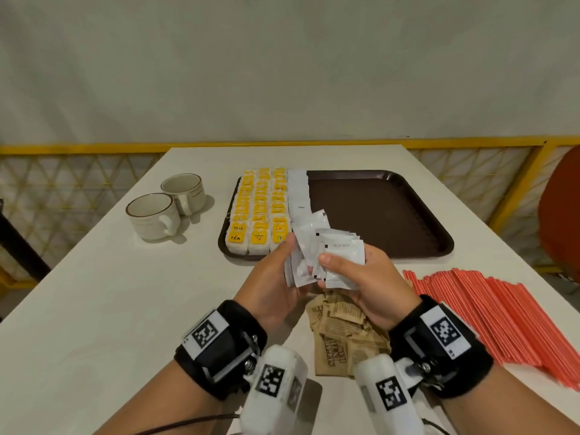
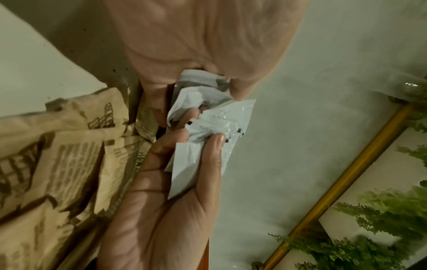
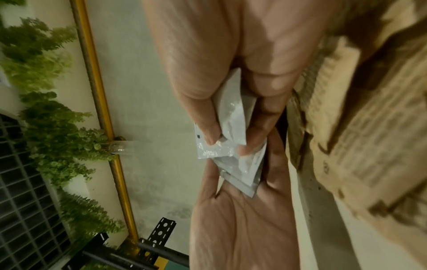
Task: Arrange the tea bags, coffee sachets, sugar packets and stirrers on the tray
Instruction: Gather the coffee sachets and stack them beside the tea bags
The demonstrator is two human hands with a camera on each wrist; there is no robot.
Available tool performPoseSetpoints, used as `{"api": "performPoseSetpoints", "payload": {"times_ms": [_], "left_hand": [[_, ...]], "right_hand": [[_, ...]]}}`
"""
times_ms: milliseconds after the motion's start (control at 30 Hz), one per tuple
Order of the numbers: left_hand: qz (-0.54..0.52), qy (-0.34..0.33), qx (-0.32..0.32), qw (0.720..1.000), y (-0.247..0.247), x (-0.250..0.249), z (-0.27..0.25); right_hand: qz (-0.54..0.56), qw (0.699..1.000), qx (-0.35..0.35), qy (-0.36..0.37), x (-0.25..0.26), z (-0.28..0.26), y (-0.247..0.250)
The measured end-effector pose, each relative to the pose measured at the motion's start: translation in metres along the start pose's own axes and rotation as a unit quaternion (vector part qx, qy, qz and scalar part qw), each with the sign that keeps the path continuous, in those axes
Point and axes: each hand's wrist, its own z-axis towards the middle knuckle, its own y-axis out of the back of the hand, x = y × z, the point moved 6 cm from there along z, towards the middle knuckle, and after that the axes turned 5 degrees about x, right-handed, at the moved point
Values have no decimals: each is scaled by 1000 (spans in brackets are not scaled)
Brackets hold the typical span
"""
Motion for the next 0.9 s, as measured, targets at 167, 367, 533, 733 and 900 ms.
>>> {"api": "performPoseSetpoints", "payload": {"times_ms": [167, 367, 533, 733, 900], "left_hand": [[-13, -36, -31, 999, 5, -4, 4], [-19, -62, -84, 994, 16, -16, 5], [32, -81, -30, 996, 9, -18, 2], [55, -123, -33, 990, 10, -20, -1], [59, -129, -40, 989, 11, -22, -4]], "right_hand": [[22, 999, 24, -10, 7, 7, -8], [33, 999, 9, -8, 18, 11, -7], [9, 1000, 22, 17, 9, -1, -10], [-3, 999, 20, 26, 11, -3, -8], [17, 999, 12, 35, 11, -2, -5]]}}
